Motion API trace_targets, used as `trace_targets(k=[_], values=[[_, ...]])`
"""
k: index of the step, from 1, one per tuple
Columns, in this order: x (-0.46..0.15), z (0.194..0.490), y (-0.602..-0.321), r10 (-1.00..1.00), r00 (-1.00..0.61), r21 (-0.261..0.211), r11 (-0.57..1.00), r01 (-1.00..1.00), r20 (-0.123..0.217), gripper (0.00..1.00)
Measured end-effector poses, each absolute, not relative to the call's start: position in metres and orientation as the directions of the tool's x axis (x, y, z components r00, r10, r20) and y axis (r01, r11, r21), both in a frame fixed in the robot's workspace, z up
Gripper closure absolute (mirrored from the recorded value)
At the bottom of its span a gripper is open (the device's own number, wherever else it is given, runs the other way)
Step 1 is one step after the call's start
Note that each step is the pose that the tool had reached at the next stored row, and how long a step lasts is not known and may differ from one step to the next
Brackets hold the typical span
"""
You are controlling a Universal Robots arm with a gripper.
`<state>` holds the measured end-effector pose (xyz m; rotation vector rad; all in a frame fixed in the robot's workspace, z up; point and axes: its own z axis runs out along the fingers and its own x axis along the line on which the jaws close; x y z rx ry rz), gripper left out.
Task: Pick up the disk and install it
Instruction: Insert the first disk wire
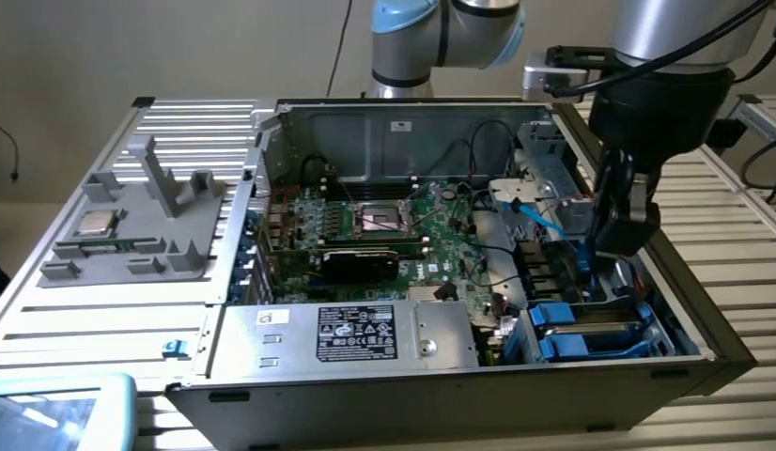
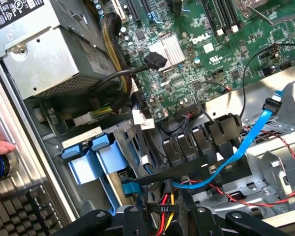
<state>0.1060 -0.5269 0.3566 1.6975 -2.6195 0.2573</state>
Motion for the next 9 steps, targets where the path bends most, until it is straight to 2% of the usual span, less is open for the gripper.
trace_targets(k=[9], values=[[0.1054, 0.3531, -0.5249, -0.904, -0.414, -0.136, 0.399, -0.907, 0.105, 0.64]])
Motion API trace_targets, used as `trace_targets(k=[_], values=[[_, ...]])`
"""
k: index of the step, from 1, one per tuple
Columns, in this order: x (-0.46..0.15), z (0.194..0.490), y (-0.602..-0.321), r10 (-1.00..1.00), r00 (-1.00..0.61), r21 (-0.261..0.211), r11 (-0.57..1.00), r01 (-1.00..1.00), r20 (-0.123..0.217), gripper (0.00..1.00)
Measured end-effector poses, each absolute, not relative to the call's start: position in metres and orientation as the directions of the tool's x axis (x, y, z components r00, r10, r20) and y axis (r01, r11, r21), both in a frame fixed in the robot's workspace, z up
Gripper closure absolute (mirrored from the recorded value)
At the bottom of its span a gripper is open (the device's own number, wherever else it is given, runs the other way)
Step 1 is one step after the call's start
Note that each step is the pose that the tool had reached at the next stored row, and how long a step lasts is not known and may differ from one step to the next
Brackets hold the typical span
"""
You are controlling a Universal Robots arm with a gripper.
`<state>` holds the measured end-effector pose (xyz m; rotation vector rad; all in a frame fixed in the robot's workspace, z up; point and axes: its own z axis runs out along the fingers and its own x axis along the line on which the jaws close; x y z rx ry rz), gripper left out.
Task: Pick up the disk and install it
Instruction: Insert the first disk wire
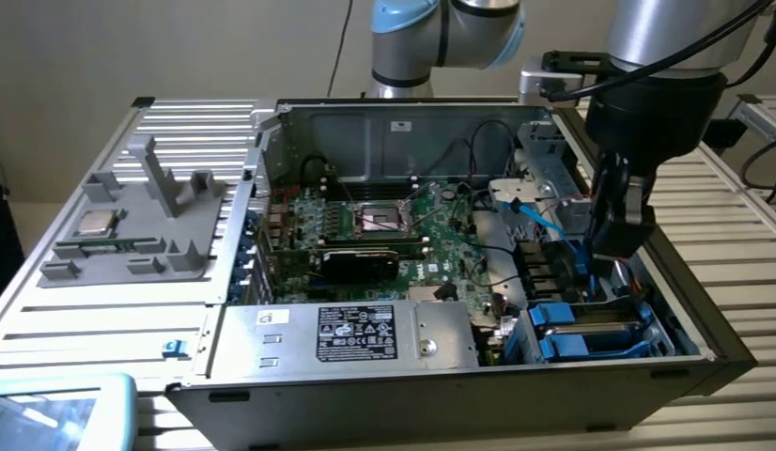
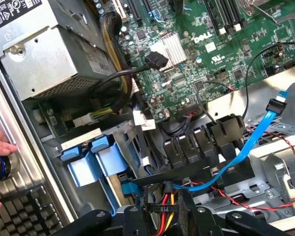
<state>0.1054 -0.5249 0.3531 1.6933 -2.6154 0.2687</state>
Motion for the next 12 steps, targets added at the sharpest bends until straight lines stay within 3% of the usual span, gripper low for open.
trace_targets(k=[5, 6, 12], values=[[0.1053, 0.3531, -0.524, -0.904, -0.414, -0.137, 0.399, -0.907, 0.105, 0.63], [0.1053, 0.3531, -0.5237, -0.904, -0.414, -0.136, 0.399, -0.907, 0.105, 0.56], [0.1053, 0.3603, -0.5229, -0.904, -0.414, -0.138, 0.399, -0.907, 0.106, 0.56]])
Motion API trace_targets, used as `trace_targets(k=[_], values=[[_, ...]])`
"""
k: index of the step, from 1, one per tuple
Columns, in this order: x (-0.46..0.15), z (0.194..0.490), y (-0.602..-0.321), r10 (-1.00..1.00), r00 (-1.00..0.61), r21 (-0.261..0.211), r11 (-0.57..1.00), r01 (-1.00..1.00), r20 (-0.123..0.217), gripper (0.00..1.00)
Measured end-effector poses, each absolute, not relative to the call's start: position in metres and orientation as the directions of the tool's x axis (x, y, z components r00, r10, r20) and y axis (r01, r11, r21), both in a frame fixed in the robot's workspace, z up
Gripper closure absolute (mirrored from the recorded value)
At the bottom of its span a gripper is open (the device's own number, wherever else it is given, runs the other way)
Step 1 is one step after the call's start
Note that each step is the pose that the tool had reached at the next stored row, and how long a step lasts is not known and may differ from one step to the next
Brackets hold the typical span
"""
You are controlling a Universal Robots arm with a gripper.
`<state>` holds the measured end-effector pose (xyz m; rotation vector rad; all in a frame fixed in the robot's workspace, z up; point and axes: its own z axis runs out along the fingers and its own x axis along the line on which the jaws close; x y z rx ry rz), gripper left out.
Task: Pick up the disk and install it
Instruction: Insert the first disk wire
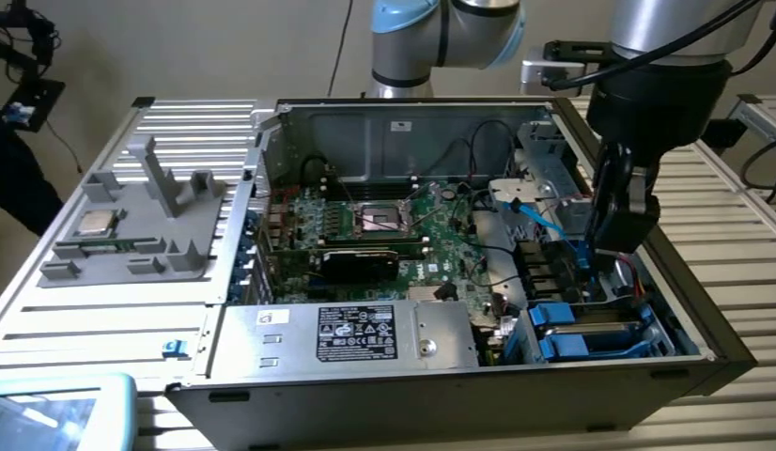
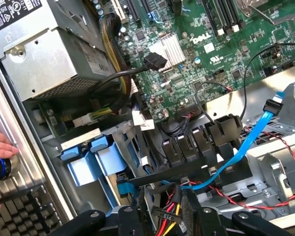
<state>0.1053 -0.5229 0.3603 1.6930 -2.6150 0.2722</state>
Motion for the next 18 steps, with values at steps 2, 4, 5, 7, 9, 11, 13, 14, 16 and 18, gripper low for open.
trace_targets(k=[2, 4, 5, 7, 9, 11, 13, 14, 16, 18], values=[[0.105, 0.368, -0.523, -0.904, -0.414, -0.138, 0.399, -0.907, 0.106, 0.56], [0.105, 0.377, -0.523, -0.904, -0.414, -0.138, 0.399, -0.907, 0.107, 0.56], [0.106, 0.382, -0.523, -0.904, -0.414, -0.138, 0.398, -0.907, 0.107, 0.56], [0.108, 0.389, -0.523, -0.904, -0.413, -0.138, 0.398, -0.907, 0.107, 0.56], [0.111, 0.395, -0.524, -0.904, -0.413, -0.138, 0.398, -0.907, 0.107, 0.56], [0.112, 0.4, -0.526, -0.904, -0.413, -0.138, 0.398, -0.907, 0.107, 0.56], [0.113, 0.404, -0.529, -0.904, -0.413, -0.137, 0.398, -0.907, 0.107, 0.56], [0.113, 0.405, -0.53, -0.905, -0.413, -0.137, 0.398, -0.907, 0.106, 0.56], [0.113, 0.405, -0.532, -0.905, -0.413, -0.135, 0.399, -0.907, 0.102, 0.56], [0.113, 0.405, -0.532, -0.905, -0.413, -0.134, 0.399, -0.907, 0.102, 0.56]])
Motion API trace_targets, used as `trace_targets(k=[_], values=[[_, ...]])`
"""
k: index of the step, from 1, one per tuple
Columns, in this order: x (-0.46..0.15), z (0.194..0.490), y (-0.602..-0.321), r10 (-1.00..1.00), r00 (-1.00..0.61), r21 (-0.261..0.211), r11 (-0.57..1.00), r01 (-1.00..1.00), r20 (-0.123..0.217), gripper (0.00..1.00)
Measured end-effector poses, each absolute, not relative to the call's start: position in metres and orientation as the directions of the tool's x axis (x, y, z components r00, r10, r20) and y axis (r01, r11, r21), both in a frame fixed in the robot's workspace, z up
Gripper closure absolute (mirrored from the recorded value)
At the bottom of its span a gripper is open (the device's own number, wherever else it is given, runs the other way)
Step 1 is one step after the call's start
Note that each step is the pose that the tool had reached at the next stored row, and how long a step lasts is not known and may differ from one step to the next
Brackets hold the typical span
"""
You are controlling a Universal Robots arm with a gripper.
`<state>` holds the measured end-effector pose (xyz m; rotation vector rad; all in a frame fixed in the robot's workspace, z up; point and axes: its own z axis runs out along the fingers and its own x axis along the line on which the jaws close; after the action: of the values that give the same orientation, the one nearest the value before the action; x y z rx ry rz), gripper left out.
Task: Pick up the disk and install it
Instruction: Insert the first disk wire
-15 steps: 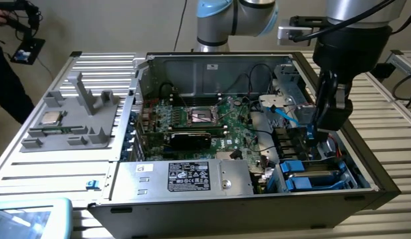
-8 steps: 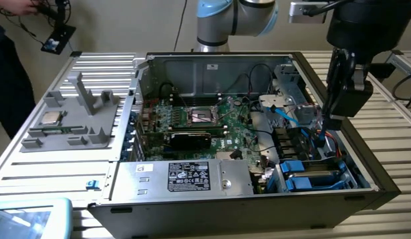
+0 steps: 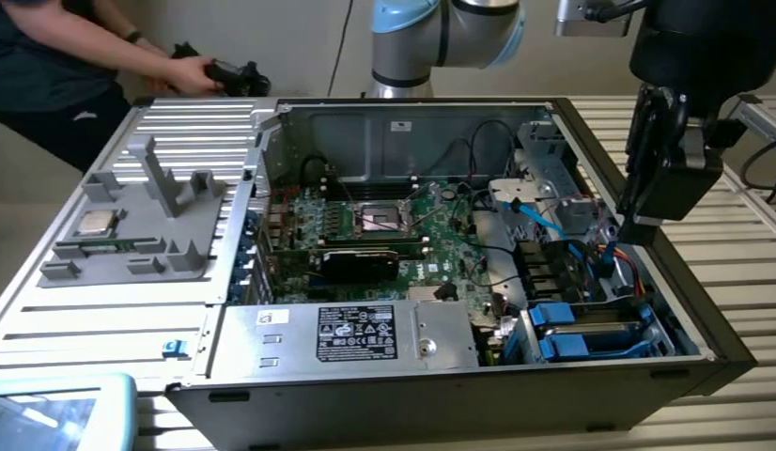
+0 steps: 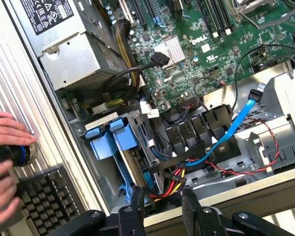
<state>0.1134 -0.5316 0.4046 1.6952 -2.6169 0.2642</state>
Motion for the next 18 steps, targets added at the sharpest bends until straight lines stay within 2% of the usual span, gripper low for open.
trace_targets(k=[14, 18], values=[[0.113, 0.405, -0.533, -0.905, -0.413, -0.134, 0.399, -0.907, 0.1, 0.56], [0.113, 0.405, -0.544, -0.908, -0.413, -0.122, 0.402, -0.907, 0.077, 0.56]])
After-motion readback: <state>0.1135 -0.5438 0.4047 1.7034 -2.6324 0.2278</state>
